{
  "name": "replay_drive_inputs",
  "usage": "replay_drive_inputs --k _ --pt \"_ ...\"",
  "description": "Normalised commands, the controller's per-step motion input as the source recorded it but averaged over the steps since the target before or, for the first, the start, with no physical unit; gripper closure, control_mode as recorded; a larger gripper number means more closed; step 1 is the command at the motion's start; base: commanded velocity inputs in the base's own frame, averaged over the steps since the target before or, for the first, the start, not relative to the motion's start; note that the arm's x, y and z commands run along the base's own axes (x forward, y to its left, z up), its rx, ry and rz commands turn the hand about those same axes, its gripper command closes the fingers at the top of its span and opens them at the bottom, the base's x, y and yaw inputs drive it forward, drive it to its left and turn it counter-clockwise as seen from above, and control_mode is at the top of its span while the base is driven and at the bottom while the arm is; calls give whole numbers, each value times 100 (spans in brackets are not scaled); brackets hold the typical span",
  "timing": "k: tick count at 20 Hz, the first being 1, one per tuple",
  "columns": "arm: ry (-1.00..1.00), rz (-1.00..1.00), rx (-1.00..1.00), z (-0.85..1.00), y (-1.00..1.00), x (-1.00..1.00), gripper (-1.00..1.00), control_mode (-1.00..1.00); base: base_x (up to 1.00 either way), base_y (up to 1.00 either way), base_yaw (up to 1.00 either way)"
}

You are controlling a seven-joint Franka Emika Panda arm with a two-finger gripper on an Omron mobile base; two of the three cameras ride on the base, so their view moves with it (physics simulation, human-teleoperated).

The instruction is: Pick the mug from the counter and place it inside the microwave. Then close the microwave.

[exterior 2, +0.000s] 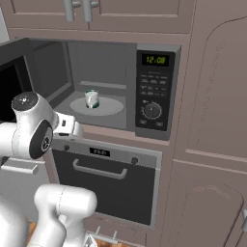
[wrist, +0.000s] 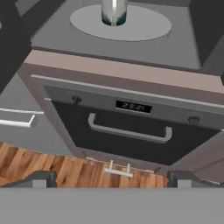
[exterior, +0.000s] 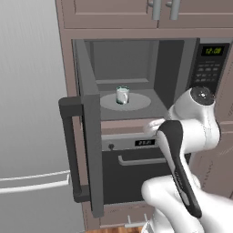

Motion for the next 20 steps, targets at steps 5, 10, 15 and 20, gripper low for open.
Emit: replay_drive_inputs --k 5,10,15,20 --pt "-19 0 0 44 0 -37 -100 -100 0 0 0" --pt "-13 0 0 20 0 -39 -100 -100 0 0 0" --pt "-13 0 0 21 7 -53 -100 -100 0 0 0" --pt "-20 0 0 4 10 -48 -100 -100 0 0 0"
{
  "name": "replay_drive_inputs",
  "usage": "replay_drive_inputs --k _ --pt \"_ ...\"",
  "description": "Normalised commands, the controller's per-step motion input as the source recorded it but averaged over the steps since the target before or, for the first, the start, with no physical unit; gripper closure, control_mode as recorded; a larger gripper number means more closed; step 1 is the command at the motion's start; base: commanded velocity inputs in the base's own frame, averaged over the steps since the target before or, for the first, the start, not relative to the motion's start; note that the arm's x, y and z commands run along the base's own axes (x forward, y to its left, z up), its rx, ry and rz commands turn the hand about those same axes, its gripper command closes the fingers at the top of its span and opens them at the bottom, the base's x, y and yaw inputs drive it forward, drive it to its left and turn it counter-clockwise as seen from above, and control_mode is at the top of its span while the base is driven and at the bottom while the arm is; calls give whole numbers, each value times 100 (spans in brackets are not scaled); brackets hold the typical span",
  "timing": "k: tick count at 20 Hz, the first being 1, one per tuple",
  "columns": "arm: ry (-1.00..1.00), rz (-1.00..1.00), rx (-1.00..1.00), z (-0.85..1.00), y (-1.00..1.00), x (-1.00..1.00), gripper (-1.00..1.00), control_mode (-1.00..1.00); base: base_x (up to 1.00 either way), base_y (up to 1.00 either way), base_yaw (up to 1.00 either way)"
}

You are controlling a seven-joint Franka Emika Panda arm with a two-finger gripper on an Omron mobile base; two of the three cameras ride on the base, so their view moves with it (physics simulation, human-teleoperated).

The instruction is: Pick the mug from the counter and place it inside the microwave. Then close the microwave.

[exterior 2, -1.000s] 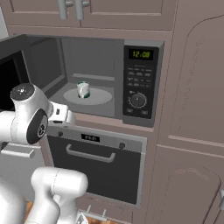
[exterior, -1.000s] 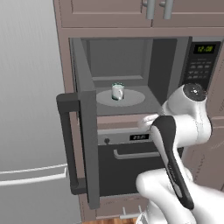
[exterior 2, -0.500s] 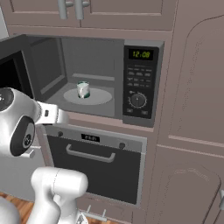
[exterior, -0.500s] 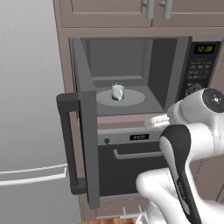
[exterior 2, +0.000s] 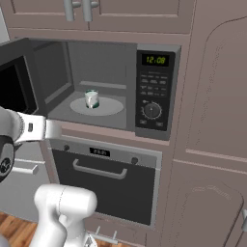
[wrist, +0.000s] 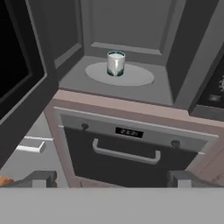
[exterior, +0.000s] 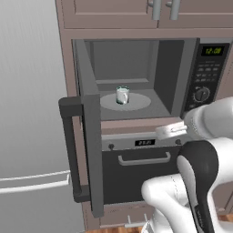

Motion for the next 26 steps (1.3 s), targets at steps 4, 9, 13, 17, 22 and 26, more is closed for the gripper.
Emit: replay_drive_inputs --k 4,9,13,17,22,26 --pt "-25 0 0 2 5 -34 -100 -100 0 0 0" --pt "-27 0 0 6 5 -39 -100 -100 0 0 0" --pt "-33 0 0 6 13 -31 -100 -100 0 0 0" --pt "-28 0 0 0 13 -32 -100 -100 0 0 0" --pt "-20 0 0 0 12 -25 -100 -100 0 0 0" --pt "-16 -1 0 0 16 -16 -100 -100 0 0 0"
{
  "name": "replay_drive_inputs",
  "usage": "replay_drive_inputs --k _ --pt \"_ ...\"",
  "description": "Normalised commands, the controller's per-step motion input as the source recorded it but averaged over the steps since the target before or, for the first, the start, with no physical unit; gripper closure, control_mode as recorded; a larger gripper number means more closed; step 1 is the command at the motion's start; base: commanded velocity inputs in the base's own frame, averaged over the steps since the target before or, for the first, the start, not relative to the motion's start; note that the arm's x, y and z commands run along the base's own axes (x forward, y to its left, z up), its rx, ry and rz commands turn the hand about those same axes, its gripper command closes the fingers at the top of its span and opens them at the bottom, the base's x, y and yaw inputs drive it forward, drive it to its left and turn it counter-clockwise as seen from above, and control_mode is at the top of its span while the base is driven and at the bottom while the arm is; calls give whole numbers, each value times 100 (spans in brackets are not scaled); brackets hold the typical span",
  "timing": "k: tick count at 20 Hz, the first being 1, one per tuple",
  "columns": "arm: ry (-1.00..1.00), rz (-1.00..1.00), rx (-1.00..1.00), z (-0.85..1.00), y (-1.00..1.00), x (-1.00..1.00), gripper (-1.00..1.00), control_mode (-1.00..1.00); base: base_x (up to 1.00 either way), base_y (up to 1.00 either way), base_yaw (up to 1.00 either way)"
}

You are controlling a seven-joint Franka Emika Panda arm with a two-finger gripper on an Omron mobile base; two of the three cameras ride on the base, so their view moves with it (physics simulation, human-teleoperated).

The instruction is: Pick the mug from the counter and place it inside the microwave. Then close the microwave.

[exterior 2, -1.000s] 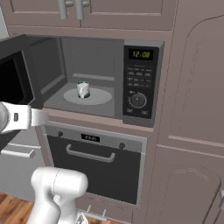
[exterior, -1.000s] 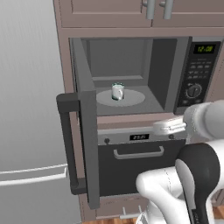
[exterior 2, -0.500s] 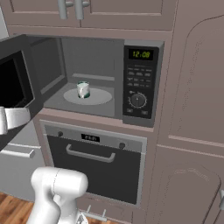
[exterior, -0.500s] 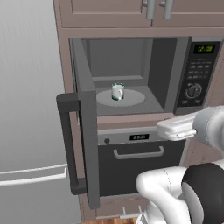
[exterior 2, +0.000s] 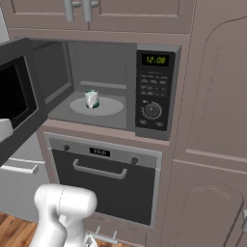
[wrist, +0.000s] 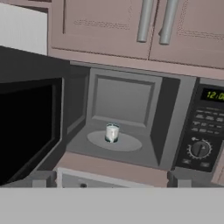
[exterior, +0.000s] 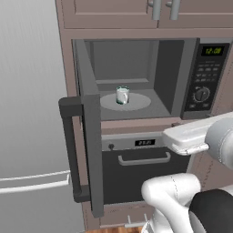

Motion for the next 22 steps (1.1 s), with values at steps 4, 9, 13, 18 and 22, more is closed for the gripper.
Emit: replay_drive_inputs --k 4,9,13,18,22 --pt "-18 -7 0 0 17 -21 -100 -100 0 0 0" --pt "-15 -11 0 0 12 -32 -100 -100 0 0 0" --pt "-15 -16 0 0 9 -33 -100 -100 0 0 0" --pt "-15 -18 0 0 16 -27 -100 -100 0 0 0" --pt "-15 -16 0 0 15 -44 -100 -100 0 0 0"
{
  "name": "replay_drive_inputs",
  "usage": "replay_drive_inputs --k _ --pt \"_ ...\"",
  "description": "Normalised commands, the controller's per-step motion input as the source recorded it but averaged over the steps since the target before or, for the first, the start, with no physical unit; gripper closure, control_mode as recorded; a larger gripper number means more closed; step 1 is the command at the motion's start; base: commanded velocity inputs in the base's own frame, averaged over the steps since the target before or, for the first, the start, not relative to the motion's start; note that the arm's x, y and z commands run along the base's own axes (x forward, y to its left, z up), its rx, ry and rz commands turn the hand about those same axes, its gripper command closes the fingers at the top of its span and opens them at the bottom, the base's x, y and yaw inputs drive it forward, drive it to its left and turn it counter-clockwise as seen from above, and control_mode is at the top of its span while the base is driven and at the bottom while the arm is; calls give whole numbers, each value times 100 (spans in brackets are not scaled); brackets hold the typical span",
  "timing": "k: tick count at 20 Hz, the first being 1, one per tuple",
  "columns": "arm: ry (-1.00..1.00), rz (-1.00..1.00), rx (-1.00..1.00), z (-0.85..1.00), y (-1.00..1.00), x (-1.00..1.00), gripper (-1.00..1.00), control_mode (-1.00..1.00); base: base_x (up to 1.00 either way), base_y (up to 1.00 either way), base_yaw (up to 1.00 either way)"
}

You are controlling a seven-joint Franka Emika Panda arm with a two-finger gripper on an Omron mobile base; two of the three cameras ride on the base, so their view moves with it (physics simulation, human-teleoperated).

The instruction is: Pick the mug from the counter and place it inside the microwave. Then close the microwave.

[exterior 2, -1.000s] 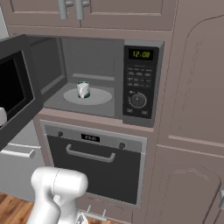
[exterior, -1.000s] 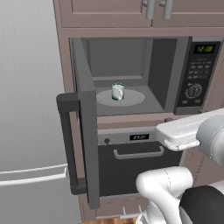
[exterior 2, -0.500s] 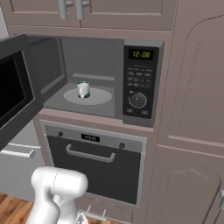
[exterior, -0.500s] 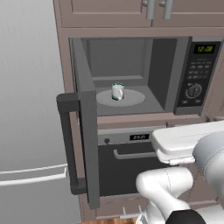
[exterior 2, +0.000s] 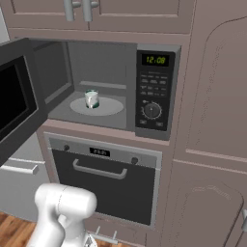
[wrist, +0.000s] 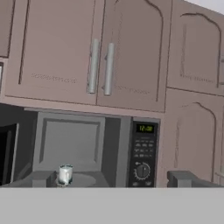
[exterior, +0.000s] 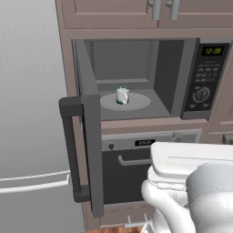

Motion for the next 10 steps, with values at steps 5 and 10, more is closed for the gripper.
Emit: replay_drive_inputs --k 5,10 --pt "-9 -11 0 0 17 -64 -100 -100 0 0 0" --pt "-2 -6 0 0 35 -45 -100 -100 0 0 0"
